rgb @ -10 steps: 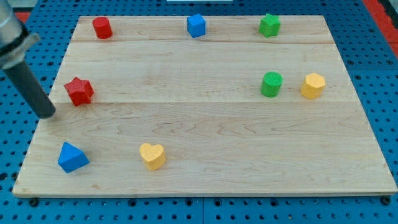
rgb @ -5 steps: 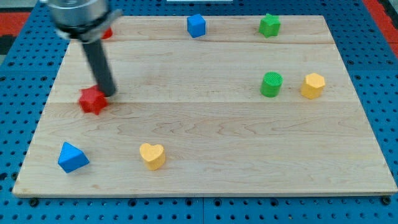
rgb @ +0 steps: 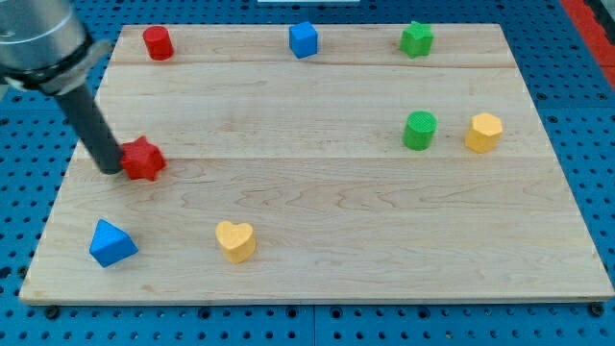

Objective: Push the red star horizontal to the green circle

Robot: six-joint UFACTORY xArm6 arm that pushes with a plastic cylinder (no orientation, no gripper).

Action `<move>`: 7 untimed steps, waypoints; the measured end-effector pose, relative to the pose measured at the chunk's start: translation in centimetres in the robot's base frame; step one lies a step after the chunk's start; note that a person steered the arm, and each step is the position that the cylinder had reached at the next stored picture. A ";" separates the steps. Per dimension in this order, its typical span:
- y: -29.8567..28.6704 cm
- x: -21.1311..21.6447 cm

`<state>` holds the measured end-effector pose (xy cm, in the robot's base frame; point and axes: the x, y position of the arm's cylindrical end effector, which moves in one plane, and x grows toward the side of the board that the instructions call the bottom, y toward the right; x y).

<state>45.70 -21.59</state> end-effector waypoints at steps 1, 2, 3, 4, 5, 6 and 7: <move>4.3 -0.1; 7.2 -1.5; 9.9 -3.8; 12.2 -5.3; 12.6 -5.6; 11.9 -6.4; 13.6 -6.6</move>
<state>39.14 -7.95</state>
